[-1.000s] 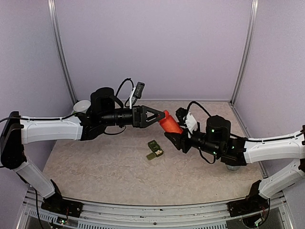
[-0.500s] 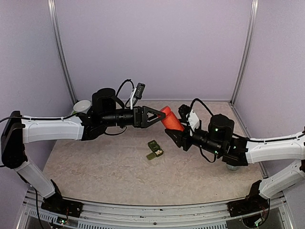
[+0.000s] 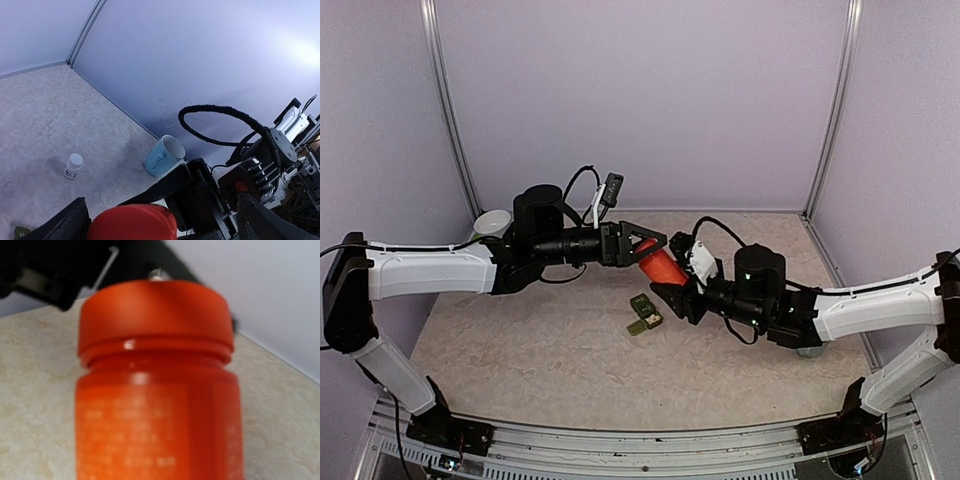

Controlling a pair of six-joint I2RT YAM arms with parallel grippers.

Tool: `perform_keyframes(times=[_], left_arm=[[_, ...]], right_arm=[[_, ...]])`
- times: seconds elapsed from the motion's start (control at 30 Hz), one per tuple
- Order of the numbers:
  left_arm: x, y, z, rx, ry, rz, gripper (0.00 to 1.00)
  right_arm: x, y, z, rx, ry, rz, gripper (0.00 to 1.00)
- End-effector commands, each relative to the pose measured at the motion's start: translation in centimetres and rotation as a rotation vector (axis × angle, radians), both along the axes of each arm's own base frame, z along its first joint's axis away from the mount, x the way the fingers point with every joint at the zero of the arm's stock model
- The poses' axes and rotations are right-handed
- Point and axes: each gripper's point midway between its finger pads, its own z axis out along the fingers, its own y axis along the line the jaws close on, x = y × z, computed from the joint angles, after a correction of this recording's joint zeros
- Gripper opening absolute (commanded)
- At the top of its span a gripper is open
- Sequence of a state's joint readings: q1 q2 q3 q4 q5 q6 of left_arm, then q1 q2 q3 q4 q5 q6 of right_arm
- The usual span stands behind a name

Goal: Sort the pills into containers
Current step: Screw the lid of the pill bottle onto the pill bottle.

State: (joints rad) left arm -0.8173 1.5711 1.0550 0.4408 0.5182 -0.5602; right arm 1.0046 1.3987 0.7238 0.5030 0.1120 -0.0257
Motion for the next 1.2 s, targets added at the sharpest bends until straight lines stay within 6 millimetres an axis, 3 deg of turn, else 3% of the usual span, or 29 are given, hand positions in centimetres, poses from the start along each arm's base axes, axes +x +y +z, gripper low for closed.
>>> perform_keyframes(times=[0.0, 0.27, 0.5, 0.73, 0.93, 1.17], left_arm=[[-1.7, -0.8, 2.5, -0.069, -0.055, -0.078, 0.99], [-1.8, -0.2, 3.7, -0.093, -0.077, -0.06, 0.99], [-0.2, 1.1, 2.2, -0.044, -0.033, 0.014, 0.99], [-1.1, 1.0, 1.7, -0.06, -0.017, -0.036, 0.99], [-2.2, 0.0, 2.0, -0.066, -0.023, -0.102, 0.99], [-2.6, -0.2, 2.5, -0.083, -0.037, -0.118, 0.99]], right_arm=[[-0.1, 1.2, 0.1, -0.004, -0.007, 0.019, 0.44], [-1.0, 2.3, -0.1, -0.006, -0.006, 0.068, 0.44], [-1.0, -0.4, 2.5, 0.045, -0.08, -0.002, 0.45], [0.5, -2.9, 3.6, 0.064, -0.107, -0.106, 0.45], [0.9, -2.2, 3.5, 0.057, -0.108, -0.1, 0.45], [0.5, -0.6, 2.0, 0.041, -0.067, -0.03, 0.45]])
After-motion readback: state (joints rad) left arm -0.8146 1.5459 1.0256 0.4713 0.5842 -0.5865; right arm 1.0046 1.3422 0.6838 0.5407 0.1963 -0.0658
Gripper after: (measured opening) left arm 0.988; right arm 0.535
